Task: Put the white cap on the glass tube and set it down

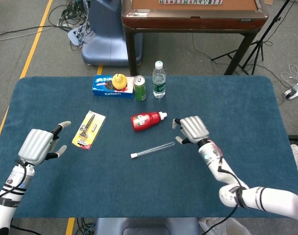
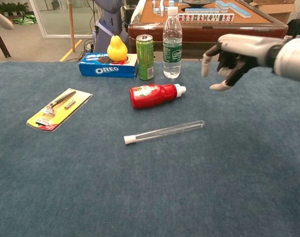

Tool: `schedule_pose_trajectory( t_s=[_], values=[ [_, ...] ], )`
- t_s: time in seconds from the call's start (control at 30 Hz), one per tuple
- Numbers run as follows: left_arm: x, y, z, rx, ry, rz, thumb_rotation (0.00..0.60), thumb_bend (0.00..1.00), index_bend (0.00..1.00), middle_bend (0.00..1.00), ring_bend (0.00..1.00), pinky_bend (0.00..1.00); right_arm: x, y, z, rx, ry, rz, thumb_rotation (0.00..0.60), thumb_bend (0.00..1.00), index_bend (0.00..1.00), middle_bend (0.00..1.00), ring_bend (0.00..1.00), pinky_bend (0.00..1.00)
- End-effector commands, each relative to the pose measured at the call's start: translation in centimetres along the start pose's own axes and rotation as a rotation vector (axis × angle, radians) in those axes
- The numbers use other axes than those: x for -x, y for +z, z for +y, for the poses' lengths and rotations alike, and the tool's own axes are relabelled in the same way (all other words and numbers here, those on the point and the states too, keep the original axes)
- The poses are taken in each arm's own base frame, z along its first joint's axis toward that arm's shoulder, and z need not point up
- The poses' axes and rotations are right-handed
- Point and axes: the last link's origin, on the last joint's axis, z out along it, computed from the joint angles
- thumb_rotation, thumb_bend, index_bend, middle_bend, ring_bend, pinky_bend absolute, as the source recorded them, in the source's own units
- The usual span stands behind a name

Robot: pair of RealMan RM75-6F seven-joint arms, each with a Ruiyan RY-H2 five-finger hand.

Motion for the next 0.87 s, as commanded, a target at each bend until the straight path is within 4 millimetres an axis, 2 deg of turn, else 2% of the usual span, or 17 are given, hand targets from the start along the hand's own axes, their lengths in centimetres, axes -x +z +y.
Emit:
schedule_pose_trajectory(
  t_s=[0.03,0.13,0.27,0.4,0.47,0.6,0.7,0.87],
  values=[
    [0.4,-0.8,-1.4,-0.065,0.004,0.022,0.600,0.25,0.24,0.83,0.85,1.00,-2.3,-4.4,3.4,0.079,-0.037,0.063,0.600,0.32,0.49,0.79,0.87,1.00],
    [0.9,-1.7,-3.0,-0.128,0.019,0.038,0.600,0.25,0.27,0.76,0.78,1.00,-3.2,-7.0,5.6,0.136,-0.057,0.100,0.600,0.33,0.51,0.73,0.77,1.00],
    [1.4,-3.3,-4.3,-0.188,0.060,0.041,0.600,0.25,0.28,0.65,0.66,0.97,-3.4,-10.6,7.7,0.195,-0.111,0.119,0.600,0.35,0.51,0.70,0.72,1.00],
    [1.8,-5.2,-5.1,-0.249,0.079,0.027,0.600,0.25,0.27,0.58,0.56,0.82,-3.3,-14.4,8.8,0.230,-0.170,0.150,0.600,0.35,0.52,0.69,0.71,1.00],
    [1.9,-6.0,-5.2,-0.271,0.077,0.027,0.600,0.25,0.27,0.53,0.51,0.71,-3.3,-15.9,9.0,0.247,-0.183,0.167,0.600,0.35,0.52,0.68,0.70,1.00],
    [2.0,-7.9,-5.3,-0.306,0.073,0.023,0.600,0.25,0.24,0.45,0.42,0.55,-3.1,-18.8,9.5,0.286,-0.173,0.191,0.600,0.35,0.52,0.66,0.66,0.93],
    [2.1,-9.1,-5.1,-0.318,0.076,0.027,0.600,0.25,0.23,0.42,0.38,0.48,-2.9,-20.5,9.7,0.310,-0.155,0.211,0.600,0.35,0.52,0.65,0.65,0.86],
    [2.6,-10.5,-4.7,-0.331,0.051,0.059,0.600,0.25,0.23,0.41,0.38,0.45,-2.3,-22.3,10.1,0.339,-0.142,0.209,0.600,0.35,0.52,0.65,0.65,0.79]
  ],
)
